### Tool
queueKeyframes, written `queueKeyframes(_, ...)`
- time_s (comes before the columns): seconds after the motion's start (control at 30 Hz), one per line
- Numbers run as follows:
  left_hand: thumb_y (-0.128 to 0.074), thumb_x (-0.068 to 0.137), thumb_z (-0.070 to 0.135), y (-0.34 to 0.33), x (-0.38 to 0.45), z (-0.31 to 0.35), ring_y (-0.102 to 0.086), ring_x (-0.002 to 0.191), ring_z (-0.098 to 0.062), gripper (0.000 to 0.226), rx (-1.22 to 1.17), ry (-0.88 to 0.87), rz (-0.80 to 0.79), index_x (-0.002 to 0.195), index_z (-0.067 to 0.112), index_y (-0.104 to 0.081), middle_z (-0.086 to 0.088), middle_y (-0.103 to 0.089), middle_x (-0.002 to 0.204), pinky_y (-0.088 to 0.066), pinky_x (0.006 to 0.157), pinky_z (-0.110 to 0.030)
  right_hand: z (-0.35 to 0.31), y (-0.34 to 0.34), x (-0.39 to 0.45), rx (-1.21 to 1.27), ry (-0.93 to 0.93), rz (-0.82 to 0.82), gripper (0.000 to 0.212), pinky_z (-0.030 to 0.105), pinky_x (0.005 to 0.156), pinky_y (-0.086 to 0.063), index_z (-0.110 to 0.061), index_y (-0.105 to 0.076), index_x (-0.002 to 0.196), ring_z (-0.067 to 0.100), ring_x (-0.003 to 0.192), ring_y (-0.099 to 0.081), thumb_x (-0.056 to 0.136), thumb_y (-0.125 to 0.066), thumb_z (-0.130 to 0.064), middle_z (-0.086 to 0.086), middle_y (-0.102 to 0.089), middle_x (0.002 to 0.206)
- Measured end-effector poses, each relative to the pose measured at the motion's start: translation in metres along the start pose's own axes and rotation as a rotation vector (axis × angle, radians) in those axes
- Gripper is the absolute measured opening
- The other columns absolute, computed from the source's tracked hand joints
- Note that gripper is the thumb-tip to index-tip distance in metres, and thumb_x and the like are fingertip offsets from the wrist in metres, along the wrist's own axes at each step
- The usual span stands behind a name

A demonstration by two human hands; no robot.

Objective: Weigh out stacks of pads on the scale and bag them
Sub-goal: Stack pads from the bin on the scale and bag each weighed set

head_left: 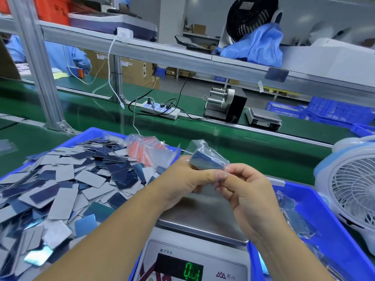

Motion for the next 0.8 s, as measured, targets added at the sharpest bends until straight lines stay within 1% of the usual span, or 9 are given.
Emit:
queueKeyframes(0.1, -0.083, 0.068, 0.033, -0.002, 0.001, -0.003, -0.054, 0.061, -0.005, 0.014, -0.004, -0.007, 0.022, 0.078, 0.027, -0.077, 0.005, -0.065, 0.069, -0.037, 0.053, -0.018, 0.001, -0.005, -0.001, 0.014, 0.007, -0.049, 0.029, 0.022, 0.056, -0.051, -0.015, -0.077, 0.074, 0.018, 0.064, -0.065, 0.08, -0.063, 0.01, 0.009, -0.068, 0.072)
queueKeyframes(0.23, -0.083, 0.071, 0.027, 0.001, 0.001, -0.005, -0.055, 0.063, -0.006, 0.011, 0.019, -0.005, 0.089, 0.08, 0.027, -0.079, 0.006, -0.069, 0.071, -0.04, 0.055, -0.018, 0.005, -0.009, -0.002, 0.019, -0.1, -0.14, 0.018, 0.025, 0.06, -0.046, -0.014, -0.077, 0.082, 0.016, 0.066, -0.059, 0.075, -0.061, -0.013, 0.005, -0.066, 0.076)
queueKeyframes(0.27, -0.084, 0.072, 0.022, 0.001, 0.001, -0.005, -0.06, 0.066, -0.005, 0.012, 0.025, 0.004, 0.072, 0.083, 0.025, -0.079, 0.006, -0.072, 0.075, -0.044, 0.059, -0.018, 0.004, -0.007, -0.001, -0.02, -0.093, -0.12, 0.014, 0.025, 0.06, -0.044, -0.016, -0.077, 0.079, 0.014, 0.066, -0.058, 0.08, -0.063, -0.017, 0.003, -0.065, 0.075)
queueKeyframes(0.33, -0.084, 0.077, 0.014, -0.006, 0.0, -0.003, -0.07, 0.087, -0.009, 0.022, 0.004, -0.004, -0.046, 0.097, 0.018, -0.079, 0.0, -0.077, 0.094, -0.052, 0.075, -0.022, -0.001, 0.003, 0.002, -0.17, -0.013, -0.012, 0.022, 0.025, 0.062, -0.042, -0.02, -0.075, 0.071, 0.011, 0.064, -0.054, 0.09, -0.065, -0.016, -0.001, -0.064, 0.068)
queueKeyframes(0.4, -0.081, 0.076, 0.018, -0.007, -0.002, 0.002, -0.069, 0.101, -0.014, 0.031, -0.031, -0.007, -0.107, 0.107, 0.018, -0.077, -0.003, -0.076, 0.107, -0.049, 0.088, -0.028, -0.013, 0.01, 0.003, -0.389, 0.118, 0.075, 0.026, 0.021, 0.06, -0.04, -0.022, -0.073, 0.069, 0.008, 0.059, -0.05, 0.092, -0.064, -0.014, -0.007, -0.06, 0.061)
queueKeyframes(0.5, -0.075, 0.078, 0.018, 0.003, 0.0, 0.006, -0.068, 0.096, -0.011, 0.024, -0.03, -0.023, -0.058, 0.101, 0.026, -0.079, 0.0, -0.076, 0.104, -0.051, 0.087, -0.026, -0.025, 0.005, -0.002, -0.695, 0.293, 0.058, 0.02, 0.012, 0.057, -0.042, -0.024, -0.072, 0.071, 0.003, 0.058, -0.055, 0.088, -0.069, -0.016, -0.012, -0.066, 0.063)
queueKeyframes(0.63, -0.076, 0.084, 0.002, 0.007, 0.001, 0.005, -0.071, 0.093, -0.015, 0.016, 0.109, -0.067, -0.044, 0.096, 0.012, -0.077, -0.01, -0.077, 0.099, -0.055, 0.086, -0.024, -0.028, -0.002, -0.004, -0.992, 0.39, 0.022, 0.02, 0.011, 0.057, -0.038, -0.032, -0.069, 0.07, 0.002, 0.061, -0.053, 0.085, -0.072, -0.019, -0.013, -0.063, 0.067)
queueKeyframes(0.73, -0.07, 0.087, -0.004, 0.011, 0.002, 0.006, -0.069, 0.077, -0.006, 0.015, 0.143, -0.071, 0.01, 0.089, 0.011, -0.073, 0.002, -0.075, 0.081, -0.052, 0.072, -0.016, -0.028, 0.007, 0.001, -0.981, 0.321, 0.011, 0.02, 0.008, 0.057, -0.037, -0.037, -0.069, 0.071, 0.001, 0.06, -0.046, 0.082, -0.076, -0.023, -0.011, -0.054, 0.08)
queueKeyframes(0.8, -0.067, 0.089, -0.004, 0.014, 0.002, 0.006, -0.065, 0.068, -0.001, 0.018, 0.138, -0.058, 0.033, 0.085, 0.013, -0.071, 0.009, -0.072, 0.071, -0.049, 0.065, -0.013, -0.021, 0.011, 0.005, -0.96, 0.206, -0.04, 0.021, 0.009, 0.052, -0.037, -0.04, -0.067, 0.078, 0.001, 0.055, -0.045, 0.084, -0.074, -0.021, -0.013, -0.057, 0.075)
Point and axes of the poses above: each hand's wrist, its own x-axis towards the middle knuckle, its own y-axis out of the back of the hand, z = x × y, the point moved 7 cm from there along x, towards the middle knuckle
